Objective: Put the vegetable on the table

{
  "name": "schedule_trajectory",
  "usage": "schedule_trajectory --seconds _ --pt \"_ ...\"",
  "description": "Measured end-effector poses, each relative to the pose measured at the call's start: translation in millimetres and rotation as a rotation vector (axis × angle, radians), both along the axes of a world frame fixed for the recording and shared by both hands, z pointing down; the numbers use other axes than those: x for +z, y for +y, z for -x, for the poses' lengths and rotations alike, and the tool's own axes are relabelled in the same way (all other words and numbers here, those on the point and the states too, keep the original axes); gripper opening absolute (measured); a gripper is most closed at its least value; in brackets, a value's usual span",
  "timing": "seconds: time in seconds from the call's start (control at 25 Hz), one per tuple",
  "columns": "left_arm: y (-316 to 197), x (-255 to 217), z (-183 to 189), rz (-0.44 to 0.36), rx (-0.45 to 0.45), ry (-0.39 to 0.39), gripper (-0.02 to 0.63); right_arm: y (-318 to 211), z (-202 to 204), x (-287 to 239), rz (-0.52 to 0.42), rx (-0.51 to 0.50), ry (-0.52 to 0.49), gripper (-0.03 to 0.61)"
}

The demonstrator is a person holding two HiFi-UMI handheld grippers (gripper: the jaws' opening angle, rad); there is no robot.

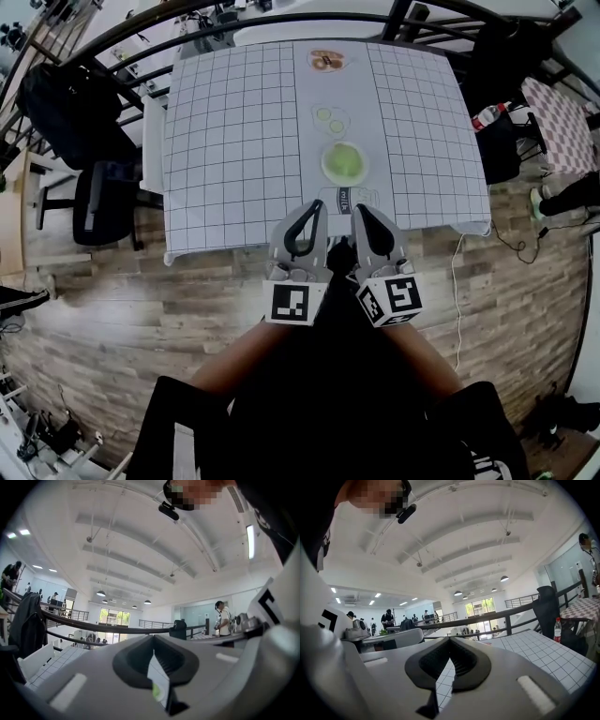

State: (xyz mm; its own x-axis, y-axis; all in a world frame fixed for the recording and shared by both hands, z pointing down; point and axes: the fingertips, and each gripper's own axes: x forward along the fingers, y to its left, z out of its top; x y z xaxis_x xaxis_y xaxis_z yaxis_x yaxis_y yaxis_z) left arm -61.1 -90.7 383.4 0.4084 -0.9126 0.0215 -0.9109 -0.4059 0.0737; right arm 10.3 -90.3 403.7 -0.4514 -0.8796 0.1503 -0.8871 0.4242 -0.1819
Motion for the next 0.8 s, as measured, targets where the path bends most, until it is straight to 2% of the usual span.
schedule_trajectory --seconds 0.2,0.4,0.8 --pt "2.5 4.5 2.4 0.014 -0.004 -0.002 0.008 5.0 6.4 -5.6 -0.025 -0.017 0.016 -0.003" --pt "6.6 -3.0 5.3 -0.026 0.002 -0.011 0.008 11.1 12.4 -7.9 -0.044 -0.025 0.056 -0.003" --pt "21.5 -3.3 25.2 -0.023 -0.012 -0.010 0.008 28.7 34.4 -7.2 -0.057 -0.029 0.111 -0.003"
